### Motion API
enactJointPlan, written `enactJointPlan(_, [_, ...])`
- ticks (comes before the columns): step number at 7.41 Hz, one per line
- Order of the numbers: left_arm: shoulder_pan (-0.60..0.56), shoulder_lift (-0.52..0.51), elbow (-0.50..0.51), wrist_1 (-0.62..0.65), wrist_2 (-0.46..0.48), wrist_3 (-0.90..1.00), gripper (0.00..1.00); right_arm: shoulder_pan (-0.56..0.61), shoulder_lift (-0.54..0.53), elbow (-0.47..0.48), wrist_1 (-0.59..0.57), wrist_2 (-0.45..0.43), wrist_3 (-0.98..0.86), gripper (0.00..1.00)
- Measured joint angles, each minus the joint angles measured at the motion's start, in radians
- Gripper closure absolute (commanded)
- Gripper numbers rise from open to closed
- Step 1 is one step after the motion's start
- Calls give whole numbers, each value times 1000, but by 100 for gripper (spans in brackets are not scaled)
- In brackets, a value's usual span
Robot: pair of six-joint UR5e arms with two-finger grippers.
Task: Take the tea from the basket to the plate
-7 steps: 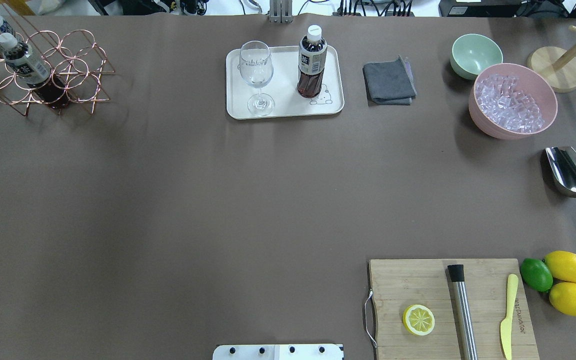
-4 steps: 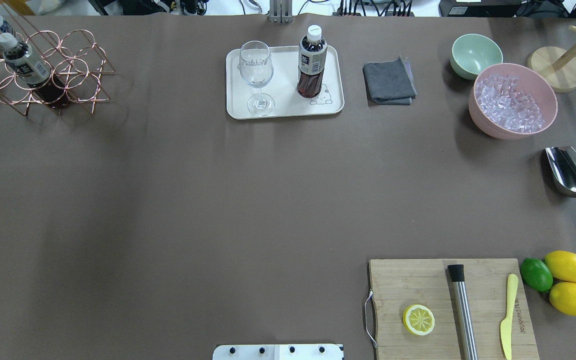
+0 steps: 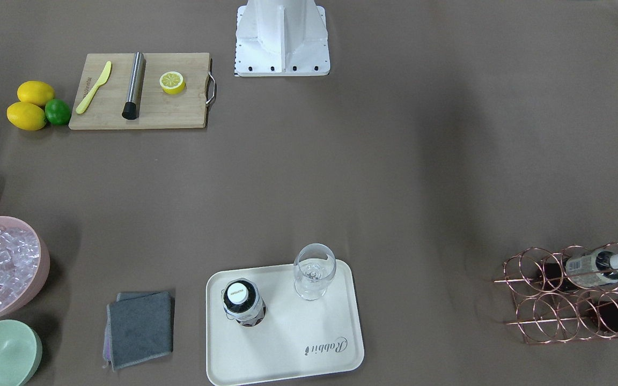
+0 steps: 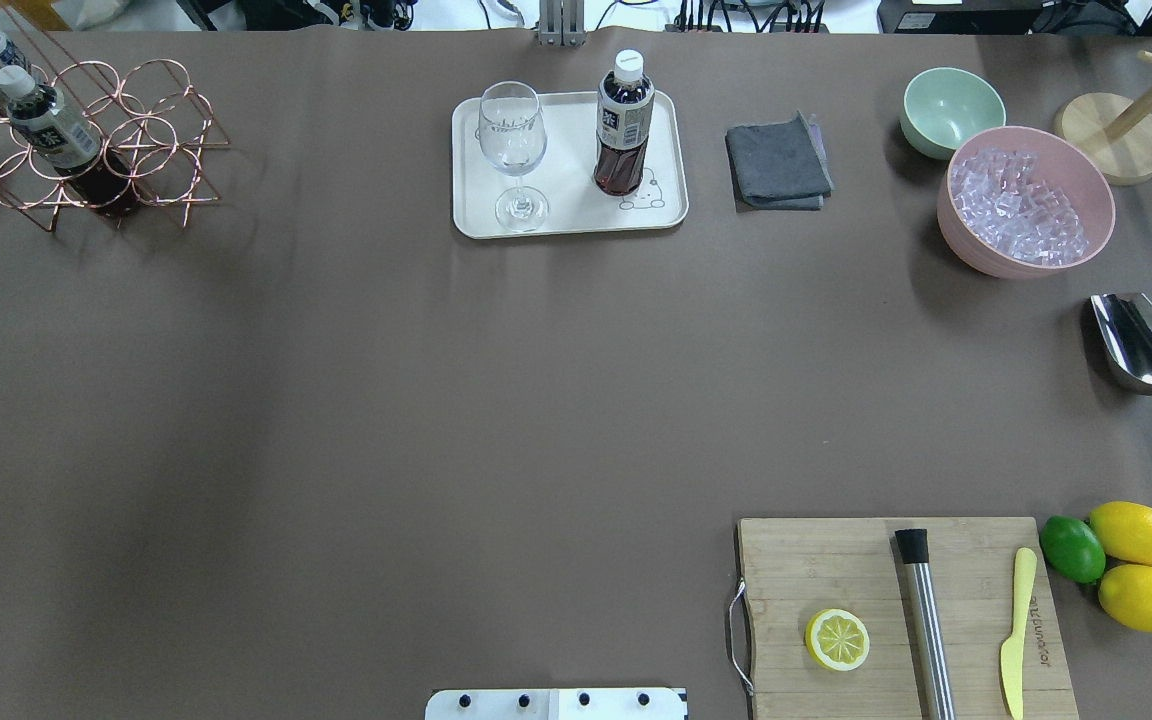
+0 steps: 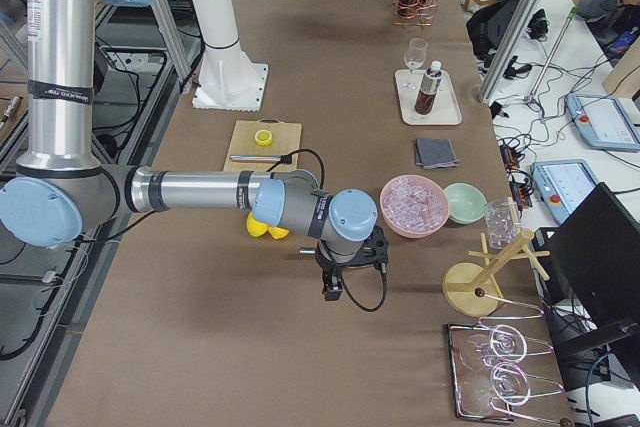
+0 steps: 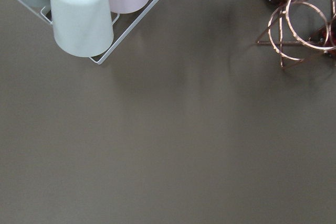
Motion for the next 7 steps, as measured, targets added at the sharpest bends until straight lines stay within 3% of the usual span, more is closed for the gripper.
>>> enactJointPlan(5, [-1,55,19,35,28,59,2,0,0,1,-3,1,0,1])
enactJointPlan(7, [2,55,72,19,21,61,2,0,4,1,1,-6,-1,0])
